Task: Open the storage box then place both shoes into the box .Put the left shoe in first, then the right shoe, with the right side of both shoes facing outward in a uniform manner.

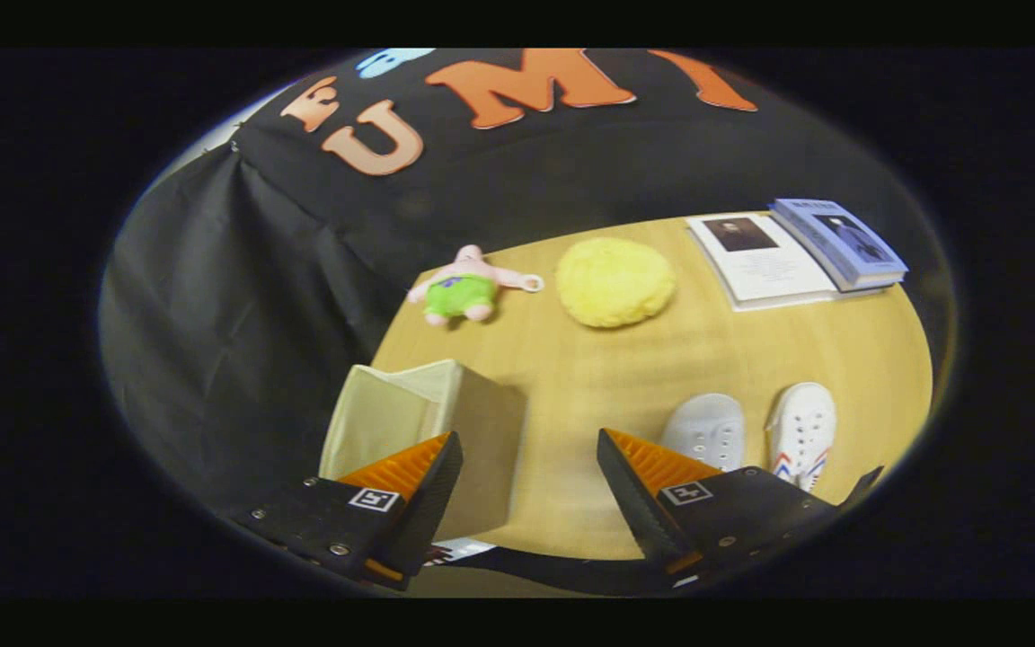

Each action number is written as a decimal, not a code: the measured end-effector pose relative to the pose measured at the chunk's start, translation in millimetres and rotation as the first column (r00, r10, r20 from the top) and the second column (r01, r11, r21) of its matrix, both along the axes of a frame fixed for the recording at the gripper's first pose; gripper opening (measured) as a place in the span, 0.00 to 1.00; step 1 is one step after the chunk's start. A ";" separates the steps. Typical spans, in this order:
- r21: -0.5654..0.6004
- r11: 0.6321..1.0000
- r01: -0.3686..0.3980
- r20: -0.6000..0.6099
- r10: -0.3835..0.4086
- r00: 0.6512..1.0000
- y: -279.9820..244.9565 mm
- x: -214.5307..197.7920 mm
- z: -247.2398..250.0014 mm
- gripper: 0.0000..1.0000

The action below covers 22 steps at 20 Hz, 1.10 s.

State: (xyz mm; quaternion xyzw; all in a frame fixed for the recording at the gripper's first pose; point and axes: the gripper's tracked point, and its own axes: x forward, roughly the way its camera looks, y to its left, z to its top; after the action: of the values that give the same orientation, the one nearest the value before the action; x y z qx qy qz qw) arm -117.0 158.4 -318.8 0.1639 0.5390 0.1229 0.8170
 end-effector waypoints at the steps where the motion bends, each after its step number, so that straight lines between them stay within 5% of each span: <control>1: -0.029 1.000 0.003 -0.006 -0.004 1.000 -19.7 -6.9 -10.3 0.89; 8: -0.189 0.982 -0.022 -0.135 -0.004 0.991 -107.0 -59.8 -79.0 0.76; 16: -0.256 0.962 -0.098 -0.271 0.025 0.962 -129.4 -96.4 -149.5 0.51; 19: -0.214 0.973 -0.084 -0.317 0.012 0.948 -120.3 -99.0 -165.9 0.50; 22: -0.132 0.991 -0.029 -0.352 -0.020 0.936 -113.3 -99.3 -166.9 0.35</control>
State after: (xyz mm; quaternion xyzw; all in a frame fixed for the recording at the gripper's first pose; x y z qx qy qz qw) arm -216.3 45.1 -485.6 0.1265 0.6841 0.0567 0.7161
